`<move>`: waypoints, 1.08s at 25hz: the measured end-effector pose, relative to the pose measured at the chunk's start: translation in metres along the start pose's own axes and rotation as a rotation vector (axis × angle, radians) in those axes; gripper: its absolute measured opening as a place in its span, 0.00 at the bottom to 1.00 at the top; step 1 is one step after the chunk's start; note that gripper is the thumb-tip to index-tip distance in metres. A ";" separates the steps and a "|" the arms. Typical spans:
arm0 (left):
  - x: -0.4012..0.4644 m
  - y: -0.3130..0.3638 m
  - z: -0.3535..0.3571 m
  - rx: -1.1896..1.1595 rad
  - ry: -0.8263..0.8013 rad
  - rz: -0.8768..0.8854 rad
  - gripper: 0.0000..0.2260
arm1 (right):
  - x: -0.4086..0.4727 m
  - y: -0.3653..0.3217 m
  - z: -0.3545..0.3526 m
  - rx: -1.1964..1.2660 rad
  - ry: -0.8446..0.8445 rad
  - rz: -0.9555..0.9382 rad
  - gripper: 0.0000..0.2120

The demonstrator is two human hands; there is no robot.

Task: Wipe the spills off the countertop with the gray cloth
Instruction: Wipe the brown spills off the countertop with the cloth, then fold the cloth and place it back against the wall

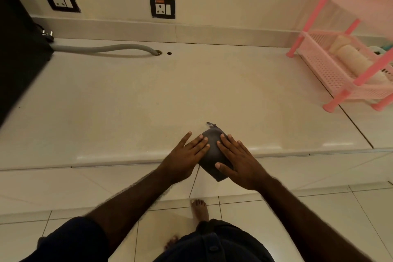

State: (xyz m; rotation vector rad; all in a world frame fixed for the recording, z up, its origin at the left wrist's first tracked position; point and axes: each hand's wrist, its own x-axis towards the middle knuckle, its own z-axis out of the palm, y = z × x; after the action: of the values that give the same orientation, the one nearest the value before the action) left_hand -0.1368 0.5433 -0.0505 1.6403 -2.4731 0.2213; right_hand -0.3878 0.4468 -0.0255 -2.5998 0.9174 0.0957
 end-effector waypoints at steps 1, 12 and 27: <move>0.000 -0.002 0.000 0.009 0.039 0.046 0.29 | -0.002 -0.002 0.002 0.011 0.003 0.010 0.45; 0.024 -0.007 -0.087 -0.156 0.352 0.116 0.13 | -0.009 -0.042 -0.021 0.853 0.129 0.174 0.39; 0.114 -0.031 -0.099 -1.401 0.219 -0.694 0.18 | 0.081 0.008 -0.118 1.931 0.167 0.388 0.22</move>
State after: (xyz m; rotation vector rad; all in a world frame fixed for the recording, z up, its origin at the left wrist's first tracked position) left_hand -0.1463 0.4503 0.0716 1.4115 -1.0850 -1.0629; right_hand -0.3360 0.3490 0.0657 -0.6424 0.7898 -0.5972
